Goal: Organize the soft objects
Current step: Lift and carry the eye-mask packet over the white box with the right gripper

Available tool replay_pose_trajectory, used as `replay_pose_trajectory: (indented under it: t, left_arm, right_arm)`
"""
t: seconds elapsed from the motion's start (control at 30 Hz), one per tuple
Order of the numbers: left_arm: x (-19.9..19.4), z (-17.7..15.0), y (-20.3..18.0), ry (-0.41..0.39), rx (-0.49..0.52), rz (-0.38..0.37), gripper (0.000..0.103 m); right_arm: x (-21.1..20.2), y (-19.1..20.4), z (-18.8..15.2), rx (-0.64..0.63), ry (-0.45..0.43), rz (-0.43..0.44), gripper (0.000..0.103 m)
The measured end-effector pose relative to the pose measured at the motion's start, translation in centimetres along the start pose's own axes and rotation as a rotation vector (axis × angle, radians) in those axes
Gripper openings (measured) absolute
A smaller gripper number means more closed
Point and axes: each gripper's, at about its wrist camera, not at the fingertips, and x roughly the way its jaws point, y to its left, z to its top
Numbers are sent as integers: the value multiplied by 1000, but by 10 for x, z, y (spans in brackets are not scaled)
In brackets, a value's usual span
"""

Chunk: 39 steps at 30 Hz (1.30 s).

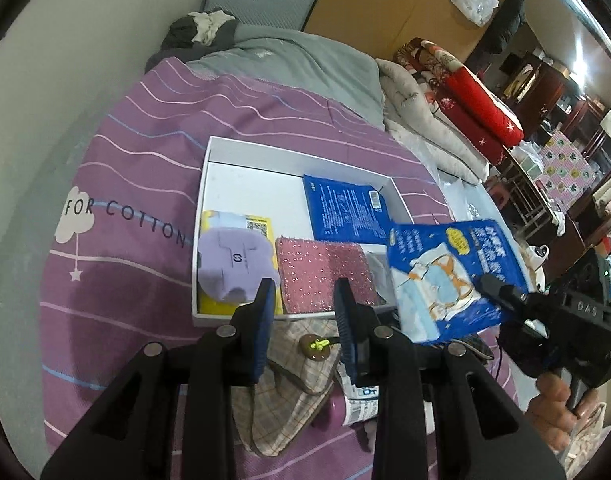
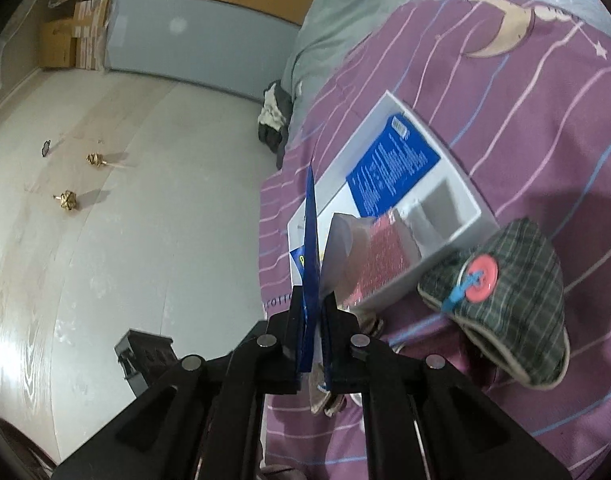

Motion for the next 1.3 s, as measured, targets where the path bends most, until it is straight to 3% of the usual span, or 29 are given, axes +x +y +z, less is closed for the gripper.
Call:
replay_pose_trajectory:
  t: [0.23, 0.5, 0.63, 0.77, 0.9, 1.07, 1.3]
  left_arm:
    - [8, 6, 2, -49, 15, 23, 32]
    - [12, 14, 32, -93, -71, 50, 32]
    - [15, 13, 40, -86, -90, 38, 32]
    - [18, 13, 49, -81, -107, 74, 32]
    - [16, 12, 57, -89, -127, 51, 32]
    - [17, 12, 58, -87, -127, 49, 32]
    - [20, 11, 58, -78, -119, 50, 32]
  right_arm:
    - [14, 5, 14, 11, -4, 1, 5]
    - [48, 6, 32, 47, 34, -29, 5]
    - [73, 17, 43, 10, 29, -84, 5]
    - [101, 23, 50, -39, 53, -146, 5]
    - [123, 23, 56, -74, 72, -191, 5]
    - [137, 14, 67, 1, 84, -124, 5]
    - [171, 17, 67, 26, 136, -108, 5]
